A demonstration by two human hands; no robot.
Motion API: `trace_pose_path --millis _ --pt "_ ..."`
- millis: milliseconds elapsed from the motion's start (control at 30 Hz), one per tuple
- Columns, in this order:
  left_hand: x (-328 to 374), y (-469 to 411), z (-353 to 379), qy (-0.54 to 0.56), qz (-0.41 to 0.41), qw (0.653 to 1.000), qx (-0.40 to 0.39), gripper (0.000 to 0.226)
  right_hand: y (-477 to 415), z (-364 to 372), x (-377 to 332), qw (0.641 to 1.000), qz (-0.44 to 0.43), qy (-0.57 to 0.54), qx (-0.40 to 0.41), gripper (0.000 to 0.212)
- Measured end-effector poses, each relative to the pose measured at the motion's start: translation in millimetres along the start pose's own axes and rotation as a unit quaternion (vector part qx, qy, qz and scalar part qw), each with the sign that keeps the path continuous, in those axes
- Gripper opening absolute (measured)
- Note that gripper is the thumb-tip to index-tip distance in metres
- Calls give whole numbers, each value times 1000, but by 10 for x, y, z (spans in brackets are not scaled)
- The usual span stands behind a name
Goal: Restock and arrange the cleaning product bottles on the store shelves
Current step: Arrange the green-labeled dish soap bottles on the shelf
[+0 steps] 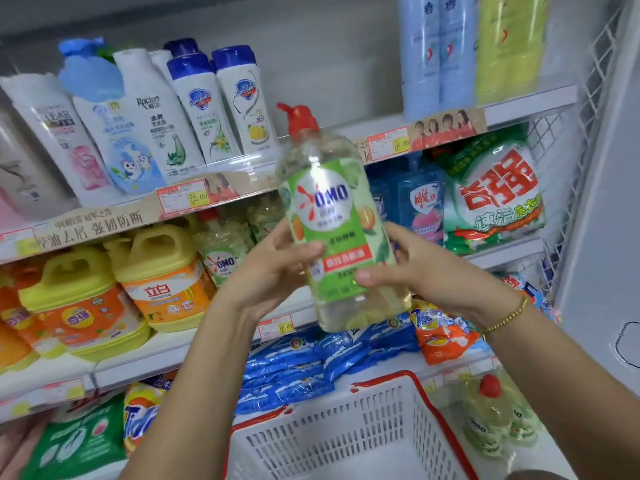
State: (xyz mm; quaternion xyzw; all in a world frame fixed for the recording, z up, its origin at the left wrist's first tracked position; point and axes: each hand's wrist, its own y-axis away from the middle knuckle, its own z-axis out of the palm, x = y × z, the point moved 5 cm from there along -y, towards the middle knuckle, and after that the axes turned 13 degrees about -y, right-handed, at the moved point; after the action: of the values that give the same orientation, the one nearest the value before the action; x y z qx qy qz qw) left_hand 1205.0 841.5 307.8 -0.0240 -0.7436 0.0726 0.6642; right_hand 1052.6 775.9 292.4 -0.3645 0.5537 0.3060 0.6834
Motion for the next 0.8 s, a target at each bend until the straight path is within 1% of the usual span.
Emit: trace_pose_path --millis 67,100,133,200,233,300,367,400,467,500,567,600,633,667,700,733,800 --pt "-97 22 64 -98 -6 991 90 80 39 -116 196 1000 -9 -6 23 76" --pt "-135 46 87 -153 5 978 139 74 42 -159 283 999 -15 -9 34 81" --pt "-164 57 115 -200 26 965 169 75 25 -196 350 999 -26 -2 42 86" --pt "-194 30 155 -262 81 943 187 87 -78 -254 460 997 -49 29 57 89" --pt "-206 5 145 -290 106 932 189 92 -158 -276 510 995 -60 44 66 87" --pt "-224 -69 115 -370 147 896 196 96 -339 -325 587 989 -77 68 108 70" --pt "-279 -132 68 -449 181 851 205 88 -514 -343 626 980 -93 101 143 52" --pt "-338 -157 10 -467 188 838 212 85 -593 -341 650 976 -94 134 142 45" --pt "-471 -200 -164 -468 180 832 237 83 -751 -423 762 964 -97 205 139 28" --pt "-544 -227 -267 -461 169 834 253 85 -832 -522 829 948 -98 259 155 23" --pt "-692 -301 -455 -442 142 839 284 87 -988 -782 1009 900 -76 376 205 30" --pt "-766 -355 -537 -431 128 843 294 88 -1053 -908 1120 881 -50 415 223 33" --pt "-842 -419 -613 -421 112 848 300 89 -1105 -1006 1242 871 -25 437 225 36" --pt "-919 -493 -683 -414 97 853 303 90 -1153 -1064 1375 862 4 459 213 40" --pt "-996 -578 -746 -407 84 857 304 90 -1191 -1105 1493 852 15 484 198 44" --pt "-1068 -668 -794 -402 75 861 301 91 -1221 -1134 1582 838 20 513 187 46" --pt "-1205 -848 -858 -387 59 871 297 90 -1251 -1176 1717 814 -29 547 195 48"
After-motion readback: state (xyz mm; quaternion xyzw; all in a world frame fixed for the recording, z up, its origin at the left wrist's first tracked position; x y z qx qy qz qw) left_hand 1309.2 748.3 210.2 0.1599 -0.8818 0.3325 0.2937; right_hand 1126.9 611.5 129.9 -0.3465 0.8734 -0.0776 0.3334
